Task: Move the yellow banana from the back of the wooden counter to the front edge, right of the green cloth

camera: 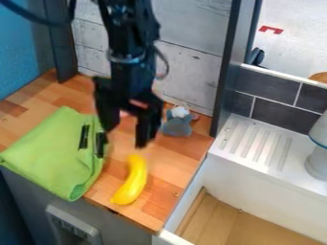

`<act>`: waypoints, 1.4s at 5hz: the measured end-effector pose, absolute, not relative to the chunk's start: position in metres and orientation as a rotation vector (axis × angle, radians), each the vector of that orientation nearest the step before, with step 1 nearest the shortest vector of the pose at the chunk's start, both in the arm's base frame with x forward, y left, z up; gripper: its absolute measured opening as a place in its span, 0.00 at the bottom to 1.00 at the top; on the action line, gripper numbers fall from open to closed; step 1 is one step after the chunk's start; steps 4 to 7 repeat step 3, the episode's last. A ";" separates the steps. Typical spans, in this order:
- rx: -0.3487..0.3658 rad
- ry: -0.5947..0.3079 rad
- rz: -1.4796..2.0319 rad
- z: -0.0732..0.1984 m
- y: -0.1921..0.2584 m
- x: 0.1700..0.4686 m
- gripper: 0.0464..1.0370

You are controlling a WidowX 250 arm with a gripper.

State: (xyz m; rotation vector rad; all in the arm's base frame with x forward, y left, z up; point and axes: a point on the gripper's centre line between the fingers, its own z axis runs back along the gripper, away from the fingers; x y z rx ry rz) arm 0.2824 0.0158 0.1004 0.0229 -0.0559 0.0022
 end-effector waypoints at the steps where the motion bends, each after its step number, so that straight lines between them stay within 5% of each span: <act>1: 0.048 -0.187 -0.048 0.102 0.017 0.311 0.97; 3: 0.047 -0.184 -0.012 0.075 0.012 0.357 0.97; 7: 0.047 -0.184 -0.012 0.075 0.012 0.357 0.97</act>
